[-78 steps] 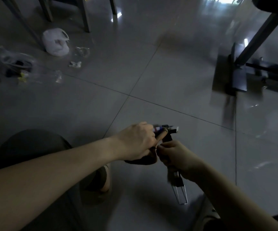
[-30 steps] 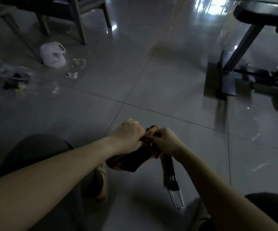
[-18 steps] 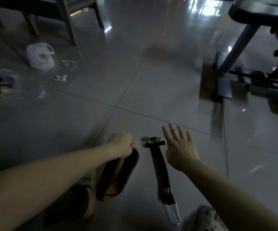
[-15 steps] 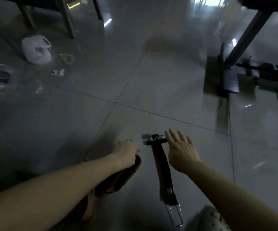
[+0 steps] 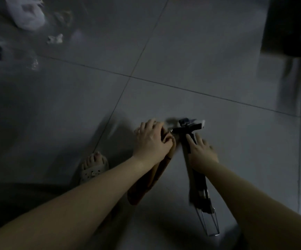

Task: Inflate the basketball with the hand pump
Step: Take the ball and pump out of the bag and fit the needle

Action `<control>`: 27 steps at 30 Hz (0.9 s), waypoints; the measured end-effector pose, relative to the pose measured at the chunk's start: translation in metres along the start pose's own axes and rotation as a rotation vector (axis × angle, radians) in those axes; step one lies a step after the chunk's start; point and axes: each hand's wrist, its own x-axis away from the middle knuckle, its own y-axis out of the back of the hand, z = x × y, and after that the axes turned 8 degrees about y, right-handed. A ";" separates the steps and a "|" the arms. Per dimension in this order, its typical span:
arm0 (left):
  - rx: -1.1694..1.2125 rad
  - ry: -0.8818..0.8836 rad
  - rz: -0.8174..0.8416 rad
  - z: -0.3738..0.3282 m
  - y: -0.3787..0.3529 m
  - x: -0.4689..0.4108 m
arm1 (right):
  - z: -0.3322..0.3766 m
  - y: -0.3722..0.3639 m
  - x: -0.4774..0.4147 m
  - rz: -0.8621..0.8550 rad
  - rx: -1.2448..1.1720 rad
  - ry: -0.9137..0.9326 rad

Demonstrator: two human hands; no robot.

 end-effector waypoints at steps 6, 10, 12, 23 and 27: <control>0.061 -0.098 -0.029 0.026 -0.004 0.016 | 0.004 0.003 -0.030 -0.079 -0.174 -0.048; -0.071 -0.155 -0.016 0.023 0.002 0.009 | -0.005 -0.002 -0.035 -0.066 -0.210 -0.129; -0.172 -0.246 0.044 0.023 0.012 0.000 | -0.005 -0.004 -0.038 -0.121 -0.266 -0.147; -0.120 0.009 0.143 -0.013 -0.010 -0.002 | -0.008 0.046 0.013 -0.147 -0.804 -0.098; -0.216 0.052 -0.010 -0.019 -0.018 0.029 | -0.004 0.064 0.059 -0.175 -1.163 0.011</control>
